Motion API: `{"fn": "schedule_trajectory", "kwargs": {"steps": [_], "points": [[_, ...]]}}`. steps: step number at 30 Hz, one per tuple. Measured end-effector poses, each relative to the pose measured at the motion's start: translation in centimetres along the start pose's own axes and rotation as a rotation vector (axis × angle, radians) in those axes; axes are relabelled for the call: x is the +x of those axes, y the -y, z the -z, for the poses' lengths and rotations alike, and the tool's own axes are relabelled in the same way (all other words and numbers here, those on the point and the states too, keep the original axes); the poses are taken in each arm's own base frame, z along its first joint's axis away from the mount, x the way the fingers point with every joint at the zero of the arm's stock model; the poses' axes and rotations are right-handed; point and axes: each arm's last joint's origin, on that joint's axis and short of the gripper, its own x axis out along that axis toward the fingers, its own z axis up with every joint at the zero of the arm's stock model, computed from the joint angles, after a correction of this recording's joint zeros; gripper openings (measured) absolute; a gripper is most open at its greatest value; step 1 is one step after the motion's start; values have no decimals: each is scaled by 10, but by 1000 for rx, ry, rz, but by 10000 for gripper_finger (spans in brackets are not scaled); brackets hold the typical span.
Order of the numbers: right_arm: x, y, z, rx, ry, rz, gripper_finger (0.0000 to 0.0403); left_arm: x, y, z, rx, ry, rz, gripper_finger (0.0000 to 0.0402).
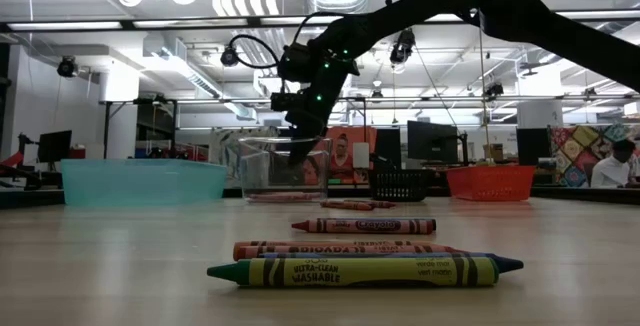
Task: Sort crayons
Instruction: Put the red crayon into the transparent bin
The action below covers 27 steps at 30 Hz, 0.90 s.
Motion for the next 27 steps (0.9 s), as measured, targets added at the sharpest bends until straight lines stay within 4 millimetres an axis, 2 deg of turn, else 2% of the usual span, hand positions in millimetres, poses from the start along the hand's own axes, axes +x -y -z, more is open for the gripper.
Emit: {"fn": "schedule_trajectory", "kwargs": {"steps": [8,20,27], "points": [[9,-12,0,-9,-10,-19,13,0,0,0,2,0,0,153],[9,-12,-1,-27,8,-11,14,0,0,0,2,0,0,153],[8,-11,-2,-40,12,-7,66,0,0,0,3,-2,0,153]]}}
